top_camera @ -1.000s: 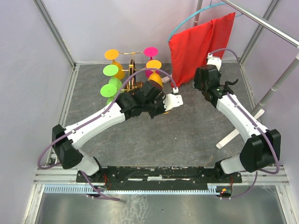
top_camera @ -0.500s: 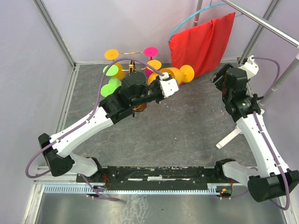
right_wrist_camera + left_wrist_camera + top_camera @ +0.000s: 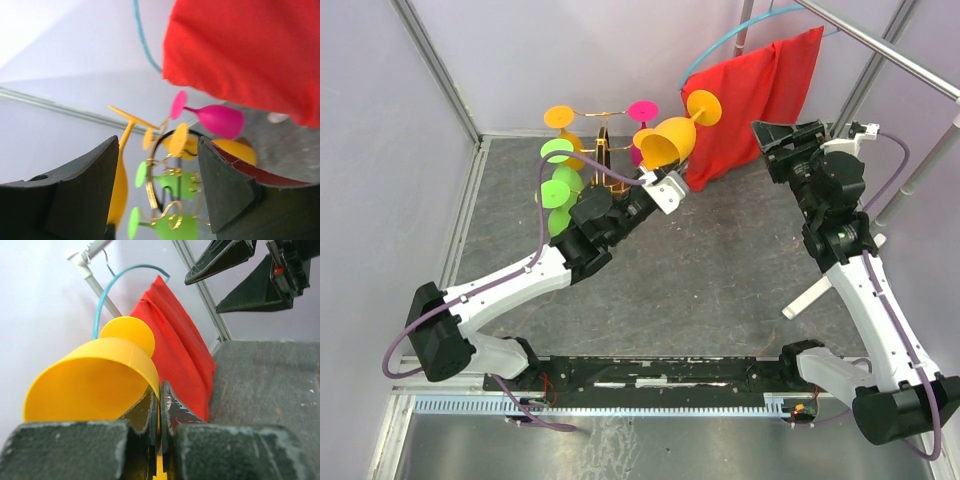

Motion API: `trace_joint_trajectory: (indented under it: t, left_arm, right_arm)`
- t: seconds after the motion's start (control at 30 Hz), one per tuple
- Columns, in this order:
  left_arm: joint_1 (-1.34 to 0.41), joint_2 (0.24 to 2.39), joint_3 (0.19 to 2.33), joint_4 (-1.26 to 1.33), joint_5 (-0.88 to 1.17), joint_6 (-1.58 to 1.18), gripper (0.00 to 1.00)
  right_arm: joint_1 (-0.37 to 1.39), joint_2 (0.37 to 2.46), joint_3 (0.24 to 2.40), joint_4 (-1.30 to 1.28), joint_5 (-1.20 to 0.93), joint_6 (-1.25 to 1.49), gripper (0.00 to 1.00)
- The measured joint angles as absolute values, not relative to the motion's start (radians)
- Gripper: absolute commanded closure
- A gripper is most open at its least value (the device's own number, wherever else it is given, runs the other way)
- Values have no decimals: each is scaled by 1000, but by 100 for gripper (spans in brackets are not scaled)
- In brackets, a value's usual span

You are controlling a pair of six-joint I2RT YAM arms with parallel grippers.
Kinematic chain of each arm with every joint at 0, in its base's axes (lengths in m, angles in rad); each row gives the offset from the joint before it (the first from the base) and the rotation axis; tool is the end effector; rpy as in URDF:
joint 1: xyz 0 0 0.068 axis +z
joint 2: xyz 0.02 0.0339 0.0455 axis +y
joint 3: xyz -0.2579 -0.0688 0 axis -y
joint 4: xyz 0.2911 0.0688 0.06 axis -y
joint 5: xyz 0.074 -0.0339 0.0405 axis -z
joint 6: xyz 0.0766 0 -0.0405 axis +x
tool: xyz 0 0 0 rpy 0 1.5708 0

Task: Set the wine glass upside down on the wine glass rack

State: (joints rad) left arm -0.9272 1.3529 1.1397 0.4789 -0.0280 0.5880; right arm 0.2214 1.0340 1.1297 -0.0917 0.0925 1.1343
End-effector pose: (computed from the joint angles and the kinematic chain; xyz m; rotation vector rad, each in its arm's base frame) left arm 0.2458 -0.3241 0.4019 0.8827 0.9681 -0.2712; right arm 0.3161 0.0639 0.4233 0.7977 1.4503 0.9814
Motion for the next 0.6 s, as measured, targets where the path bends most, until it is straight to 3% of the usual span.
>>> trace_joint_trajectory:
  t: [0.33,0.6]
  left_arm:
    - [-927,1353,1102,677,-43,565,97]
    - [-927,1353,1083,715,-43,538,97]
  right_arm:
    - [224,1175,1114,208,-112,1371,32]
    - [276,1258,1119,297,-188,1397,32]
